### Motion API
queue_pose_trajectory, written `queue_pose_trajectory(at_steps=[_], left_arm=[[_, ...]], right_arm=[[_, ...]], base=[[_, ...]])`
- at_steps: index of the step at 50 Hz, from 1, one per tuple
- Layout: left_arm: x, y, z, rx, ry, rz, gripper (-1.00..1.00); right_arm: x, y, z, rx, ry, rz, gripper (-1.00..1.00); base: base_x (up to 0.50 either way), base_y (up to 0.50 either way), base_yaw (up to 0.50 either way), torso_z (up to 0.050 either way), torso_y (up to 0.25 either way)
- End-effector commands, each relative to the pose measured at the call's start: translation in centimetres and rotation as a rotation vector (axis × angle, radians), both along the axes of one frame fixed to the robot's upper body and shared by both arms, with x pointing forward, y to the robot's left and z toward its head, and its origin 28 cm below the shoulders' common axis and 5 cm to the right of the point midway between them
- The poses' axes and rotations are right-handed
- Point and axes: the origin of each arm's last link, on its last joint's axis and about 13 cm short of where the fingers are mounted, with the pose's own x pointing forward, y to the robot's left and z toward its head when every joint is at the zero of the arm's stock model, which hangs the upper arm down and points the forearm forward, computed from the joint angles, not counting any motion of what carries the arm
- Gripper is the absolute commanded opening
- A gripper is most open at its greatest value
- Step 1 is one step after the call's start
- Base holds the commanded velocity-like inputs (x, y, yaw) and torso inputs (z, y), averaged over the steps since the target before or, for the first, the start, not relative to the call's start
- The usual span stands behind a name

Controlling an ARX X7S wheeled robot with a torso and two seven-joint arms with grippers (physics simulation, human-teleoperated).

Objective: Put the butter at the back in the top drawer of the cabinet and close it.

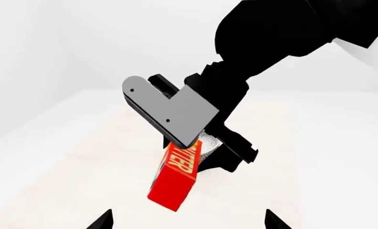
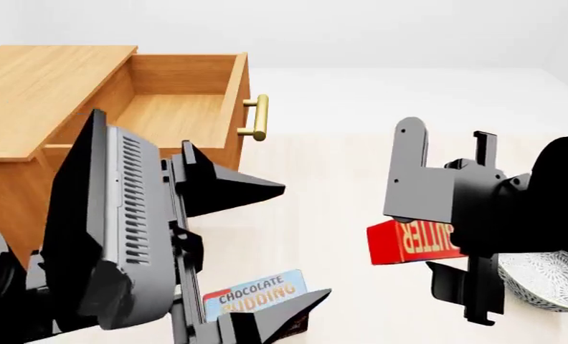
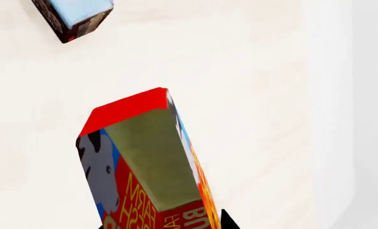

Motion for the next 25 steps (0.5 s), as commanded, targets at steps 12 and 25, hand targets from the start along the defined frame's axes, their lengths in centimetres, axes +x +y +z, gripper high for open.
queue_pose_trajectory(at_steps=[12,25], left_arm=[[0.1,-1.1,0.3,-0.006,-0.015,-0.058,1.00],[0.4,-1.5,0.1,-0.010,-0.013,-0.076,1.00]], right_arm=[[0.3,1.0,0.8,0.014,-0.092,0.028,-1.00],[0.3,1.6,0.8,0.012,-0.093,0.048,-1.00]], base=[[0.00,0.00,0.00,0.000,0.001],[0.00,0.00,0.00,0.001,0.001]])
